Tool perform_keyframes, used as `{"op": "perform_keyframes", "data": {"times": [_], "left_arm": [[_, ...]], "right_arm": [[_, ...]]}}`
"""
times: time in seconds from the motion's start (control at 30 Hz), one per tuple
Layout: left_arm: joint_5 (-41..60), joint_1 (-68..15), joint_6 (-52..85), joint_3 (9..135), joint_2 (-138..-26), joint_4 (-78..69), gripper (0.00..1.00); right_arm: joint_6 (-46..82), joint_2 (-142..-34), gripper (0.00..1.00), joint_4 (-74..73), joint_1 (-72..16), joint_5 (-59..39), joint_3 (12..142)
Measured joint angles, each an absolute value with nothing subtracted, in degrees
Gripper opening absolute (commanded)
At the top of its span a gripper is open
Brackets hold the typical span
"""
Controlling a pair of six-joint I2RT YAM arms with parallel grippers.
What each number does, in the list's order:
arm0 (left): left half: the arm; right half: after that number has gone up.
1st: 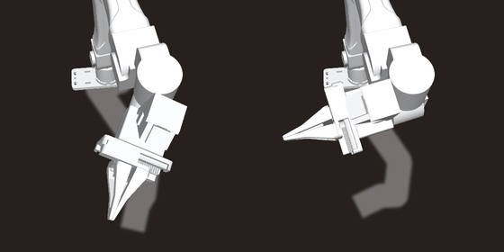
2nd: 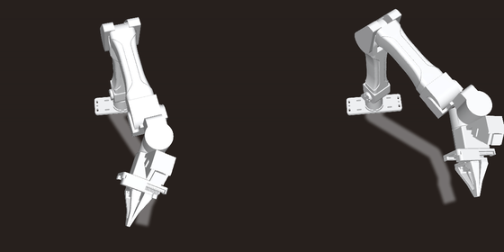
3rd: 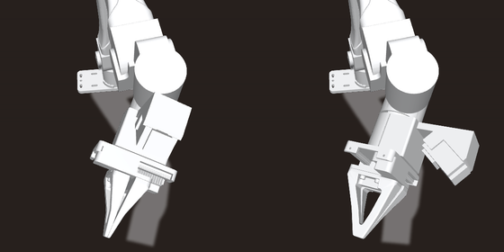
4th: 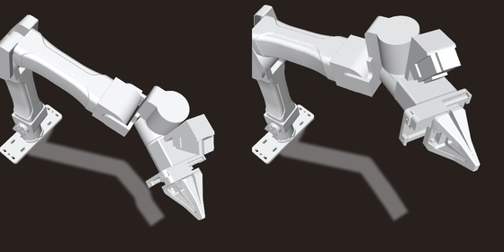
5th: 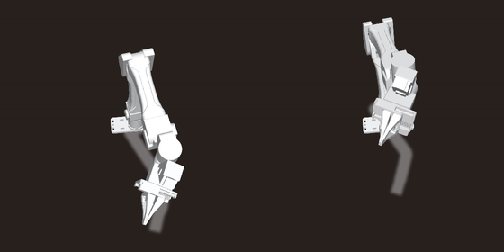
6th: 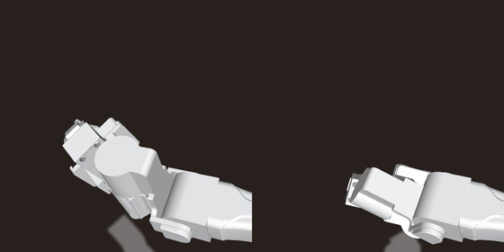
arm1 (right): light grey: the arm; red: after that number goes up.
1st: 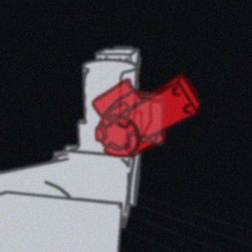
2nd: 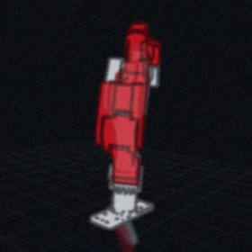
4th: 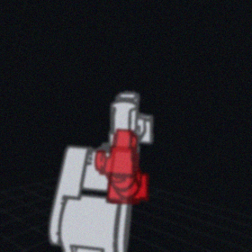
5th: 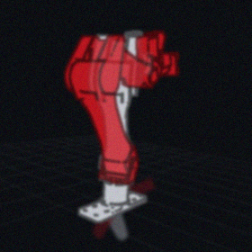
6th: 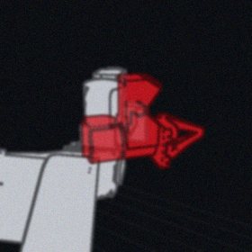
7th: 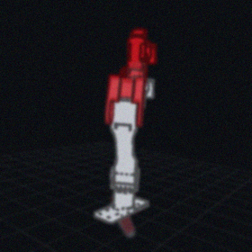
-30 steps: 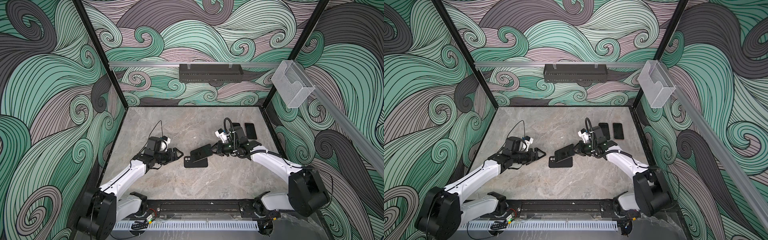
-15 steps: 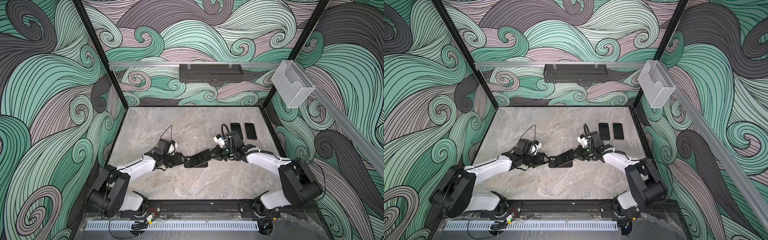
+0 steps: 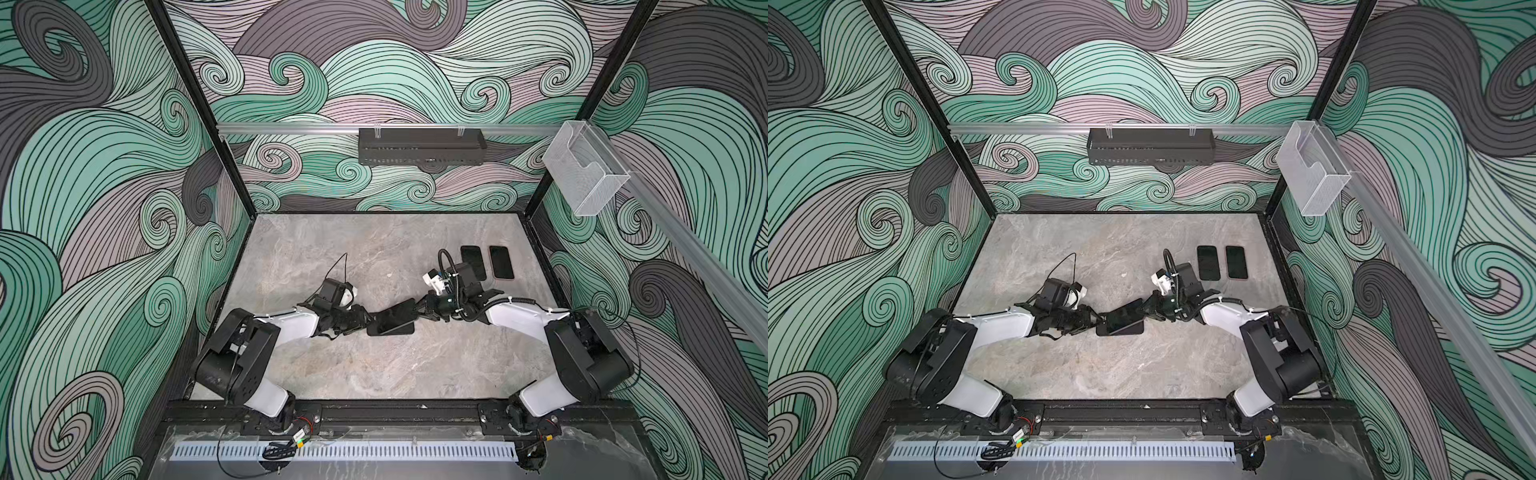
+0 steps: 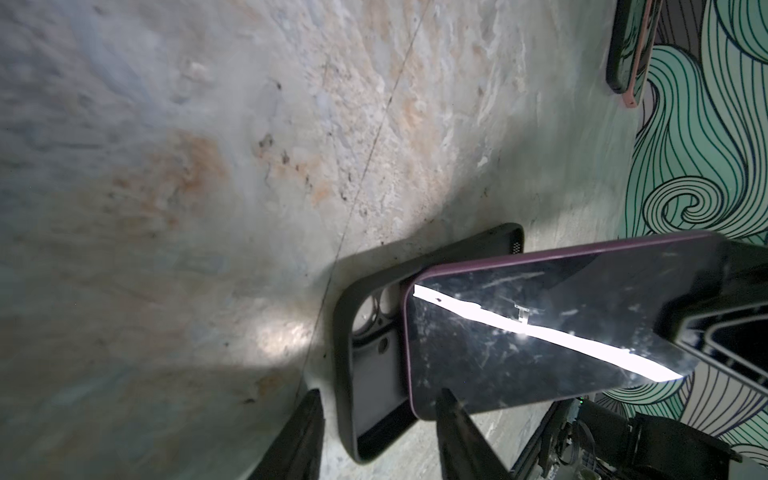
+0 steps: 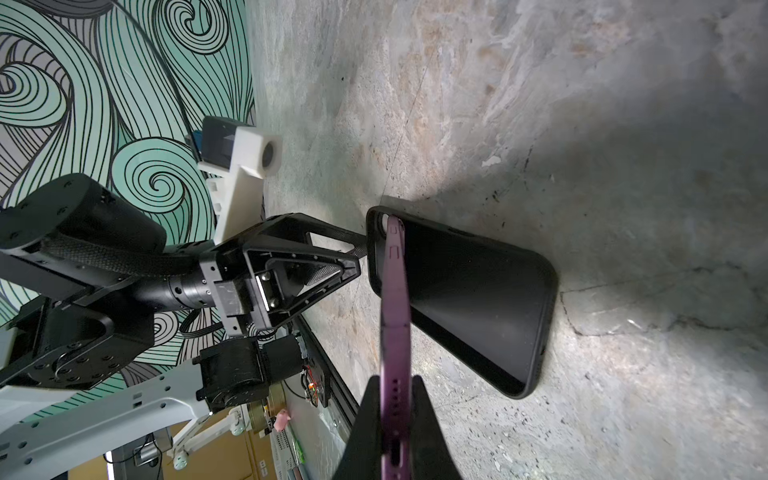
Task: Put the phone into the phone case
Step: 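Lower the held phone with both grippers over the black case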
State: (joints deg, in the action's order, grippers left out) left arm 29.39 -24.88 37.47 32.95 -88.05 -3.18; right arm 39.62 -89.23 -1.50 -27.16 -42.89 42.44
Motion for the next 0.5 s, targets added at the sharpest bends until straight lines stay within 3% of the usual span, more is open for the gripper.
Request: {"op": "perform_keyframes", "data": {"times": [0.5], "left_arm": [[31.4,-24.9,38.0,33.0,-90.1,-6.4,0.36]], "right_arm": [[39.9,-93.1,0.00,-7.4,-28.4,-45.1,42.3]]}}
